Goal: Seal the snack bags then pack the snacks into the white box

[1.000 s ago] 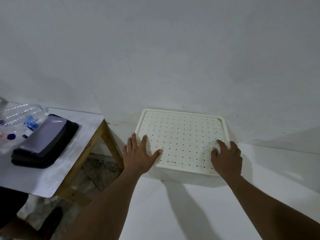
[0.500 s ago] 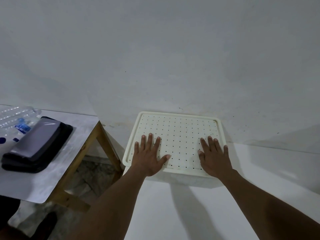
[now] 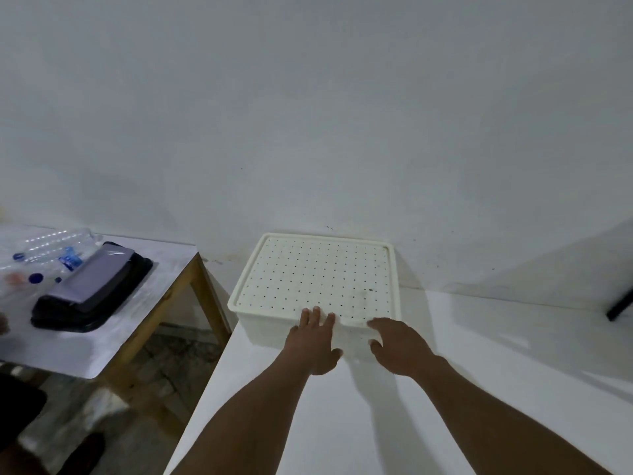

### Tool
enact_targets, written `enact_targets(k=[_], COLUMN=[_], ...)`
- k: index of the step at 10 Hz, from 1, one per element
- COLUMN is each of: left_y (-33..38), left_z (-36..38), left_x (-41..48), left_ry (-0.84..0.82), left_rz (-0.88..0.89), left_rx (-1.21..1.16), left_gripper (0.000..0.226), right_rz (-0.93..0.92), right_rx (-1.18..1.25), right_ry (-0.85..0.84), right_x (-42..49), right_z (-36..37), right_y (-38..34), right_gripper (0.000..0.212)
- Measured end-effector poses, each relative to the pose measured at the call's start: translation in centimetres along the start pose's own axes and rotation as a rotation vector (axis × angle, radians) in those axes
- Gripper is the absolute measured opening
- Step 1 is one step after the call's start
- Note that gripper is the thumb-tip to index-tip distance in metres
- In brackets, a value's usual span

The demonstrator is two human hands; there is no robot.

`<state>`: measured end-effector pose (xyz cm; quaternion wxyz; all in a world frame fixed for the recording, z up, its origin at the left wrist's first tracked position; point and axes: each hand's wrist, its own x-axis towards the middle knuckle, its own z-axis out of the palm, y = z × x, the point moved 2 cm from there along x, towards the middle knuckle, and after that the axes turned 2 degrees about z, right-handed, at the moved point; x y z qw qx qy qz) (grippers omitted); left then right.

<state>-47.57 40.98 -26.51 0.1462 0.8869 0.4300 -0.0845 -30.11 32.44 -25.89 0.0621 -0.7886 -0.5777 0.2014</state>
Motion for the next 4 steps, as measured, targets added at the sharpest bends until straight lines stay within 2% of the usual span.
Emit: enact_targets(k=[1, 2, 4], left_y=[4.0, 9.0, 17.7], left_z=[-2.0, -4.6, -14.3], left_x=[-0.9, -1.3, -0.6], left_ry=[-0.035, -0.053, 0.163], left_rz=[-0.027, 0.005, 0.128], left_rx=[-0.11, -0.137, -0.063], left_gripper=[0.064, 0.065, 0.069], right_rz=[-0.027, -0.018, -0.064], right_rx=[-0.052, -0.059, -0.063], right_ry=[-0.063, -0.056, 0.184], right_x=[-2.8, -5.0, -6.9], right_z=[-3.1, -7.4, -20.6], right_y=[2.2, 5.4, 8.6], right_gripper=[0.037, 0.036, 0.043])
